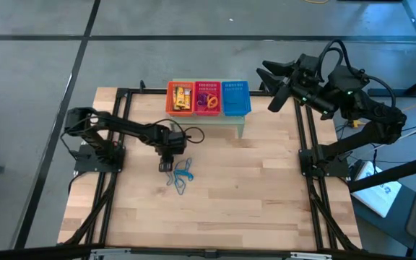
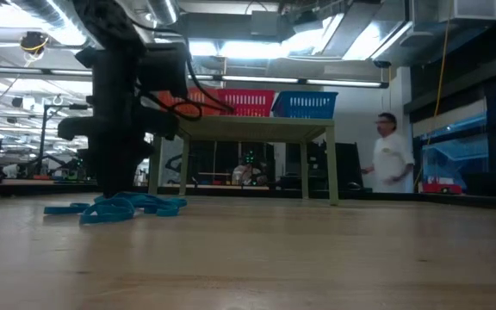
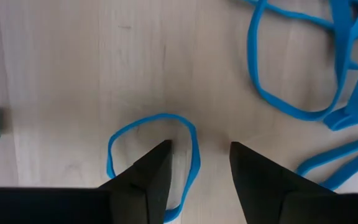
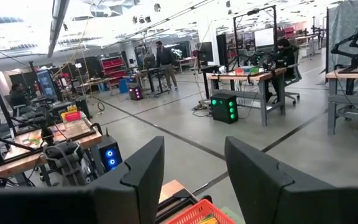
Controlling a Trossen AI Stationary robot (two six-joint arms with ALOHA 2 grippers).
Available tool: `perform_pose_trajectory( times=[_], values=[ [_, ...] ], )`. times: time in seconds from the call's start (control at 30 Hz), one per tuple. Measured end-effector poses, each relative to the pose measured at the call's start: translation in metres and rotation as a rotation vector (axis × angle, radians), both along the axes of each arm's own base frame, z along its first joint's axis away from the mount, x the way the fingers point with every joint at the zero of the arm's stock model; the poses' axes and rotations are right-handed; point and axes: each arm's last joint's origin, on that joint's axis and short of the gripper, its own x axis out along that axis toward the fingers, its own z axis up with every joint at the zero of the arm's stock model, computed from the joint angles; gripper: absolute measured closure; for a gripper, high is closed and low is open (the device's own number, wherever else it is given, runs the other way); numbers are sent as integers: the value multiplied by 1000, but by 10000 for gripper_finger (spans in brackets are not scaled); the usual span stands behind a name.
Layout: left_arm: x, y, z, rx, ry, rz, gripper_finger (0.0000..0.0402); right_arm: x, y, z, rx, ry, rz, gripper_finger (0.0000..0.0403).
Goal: Pick & Place Office Desk Supplies
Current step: Put the blue rubber band into the blue bin on the shelf
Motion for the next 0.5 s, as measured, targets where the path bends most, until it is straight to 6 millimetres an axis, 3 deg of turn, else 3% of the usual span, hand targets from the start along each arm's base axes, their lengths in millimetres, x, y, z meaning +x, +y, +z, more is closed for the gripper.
perform_pose_trajectory(
  times=[0.23,0.5],
  values=[
    [2,2,-5,-13,21,3,256,0,0,0,3,-1,0,231],
    [1,2,-2,-7,4,-4,318,0,0,0,4,-1,0,231]
  ],
)
